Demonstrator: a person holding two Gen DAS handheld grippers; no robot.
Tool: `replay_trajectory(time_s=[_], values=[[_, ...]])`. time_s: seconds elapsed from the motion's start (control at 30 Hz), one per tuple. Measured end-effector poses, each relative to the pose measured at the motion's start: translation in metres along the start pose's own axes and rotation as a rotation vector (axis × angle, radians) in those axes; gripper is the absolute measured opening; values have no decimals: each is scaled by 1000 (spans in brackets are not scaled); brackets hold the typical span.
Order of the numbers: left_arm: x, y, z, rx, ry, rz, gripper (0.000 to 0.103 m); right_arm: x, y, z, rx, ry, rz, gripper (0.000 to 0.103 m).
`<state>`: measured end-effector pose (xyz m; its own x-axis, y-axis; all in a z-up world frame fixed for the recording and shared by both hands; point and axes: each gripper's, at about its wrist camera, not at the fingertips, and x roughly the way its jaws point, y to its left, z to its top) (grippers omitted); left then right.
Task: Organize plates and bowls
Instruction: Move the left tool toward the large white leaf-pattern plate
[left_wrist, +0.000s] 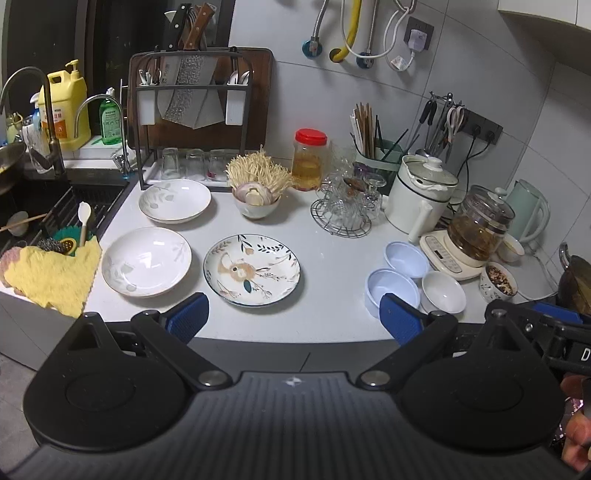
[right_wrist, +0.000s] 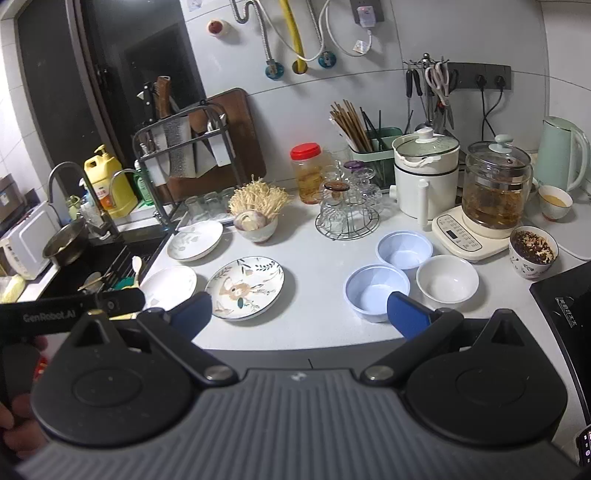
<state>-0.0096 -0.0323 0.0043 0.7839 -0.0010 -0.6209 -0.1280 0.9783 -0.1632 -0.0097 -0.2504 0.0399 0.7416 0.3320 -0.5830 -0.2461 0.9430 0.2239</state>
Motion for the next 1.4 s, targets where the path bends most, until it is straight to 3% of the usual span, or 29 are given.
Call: replay_trajectory(time_s=[0.57,0.77,1.4], values=[[-2,11,-1,-28,22,40,100,0,8,-5,-3,-11,35,103],[9,18,-1,-46,45,16,100,6,12,-6,-7,0,25,103],[47,91,21,-35,113,-26,100,54,74,-6,41,39,19,103]])
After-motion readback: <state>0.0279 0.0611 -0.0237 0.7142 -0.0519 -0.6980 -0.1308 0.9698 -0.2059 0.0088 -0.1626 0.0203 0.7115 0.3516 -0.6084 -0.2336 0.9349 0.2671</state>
